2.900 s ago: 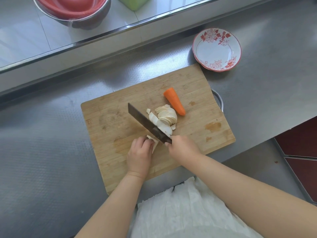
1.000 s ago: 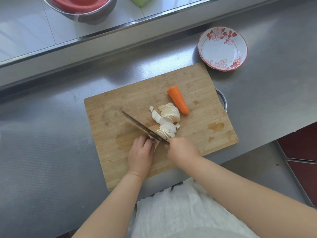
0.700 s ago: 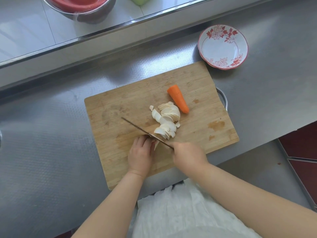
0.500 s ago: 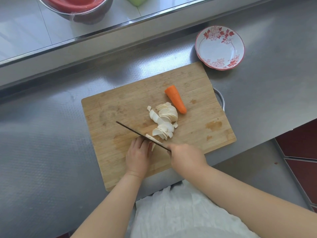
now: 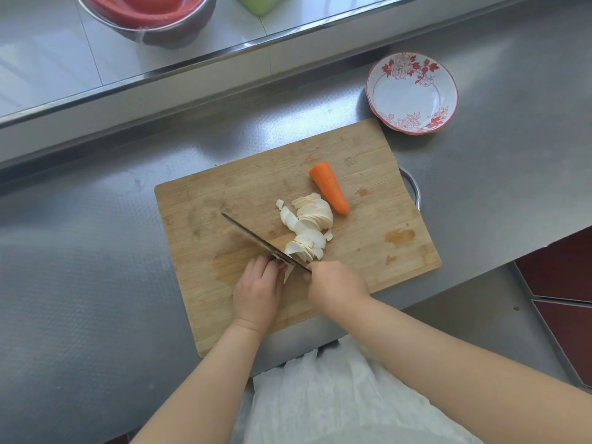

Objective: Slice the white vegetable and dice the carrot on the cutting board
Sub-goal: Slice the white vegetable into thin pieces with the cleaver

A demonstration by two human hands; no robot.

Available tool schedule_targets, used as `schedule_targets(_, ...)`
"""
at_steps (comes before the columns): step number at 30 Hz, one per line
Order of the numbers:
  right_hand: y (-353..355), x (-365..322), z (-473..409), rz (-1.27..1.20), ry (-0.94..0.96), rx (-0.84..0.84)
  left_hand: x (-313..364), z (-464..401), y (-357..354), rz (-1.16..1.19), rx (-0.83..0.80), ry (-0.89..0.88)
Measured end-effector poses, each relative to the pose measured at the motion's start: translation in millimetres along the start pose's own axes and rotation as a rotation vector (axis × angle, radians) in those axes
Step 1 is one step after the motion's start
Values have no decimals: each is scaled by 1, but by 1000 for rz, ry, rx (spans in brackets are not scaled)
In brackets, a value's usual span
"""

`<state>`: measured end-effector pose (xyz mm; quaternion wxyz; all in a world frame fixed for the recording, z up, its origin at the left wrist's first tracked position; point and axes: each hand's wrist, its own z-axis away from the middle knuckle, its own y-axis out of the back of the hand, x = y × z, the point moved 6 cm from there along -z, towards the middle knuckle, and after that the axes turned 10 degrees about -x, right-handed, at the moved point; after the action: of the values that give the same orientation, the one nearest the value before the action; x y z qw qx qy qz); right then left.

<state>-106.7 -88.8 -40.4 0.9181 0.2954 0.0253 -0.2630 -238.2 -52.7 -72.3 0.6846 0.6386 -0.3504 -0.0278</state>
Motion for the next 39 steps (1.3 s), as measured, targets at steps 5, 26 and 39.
schedule_targets(5,10,17,-8,-195,-3,4,1,3,-1,34,-4,-36)
schedule_targets(26,-2,-7,9,100,13,27,-1,2,-1,14,10,-23)
schedule_targets(39,6,6,9,-15,66,111,-3,6,-2,49,-24,-14)
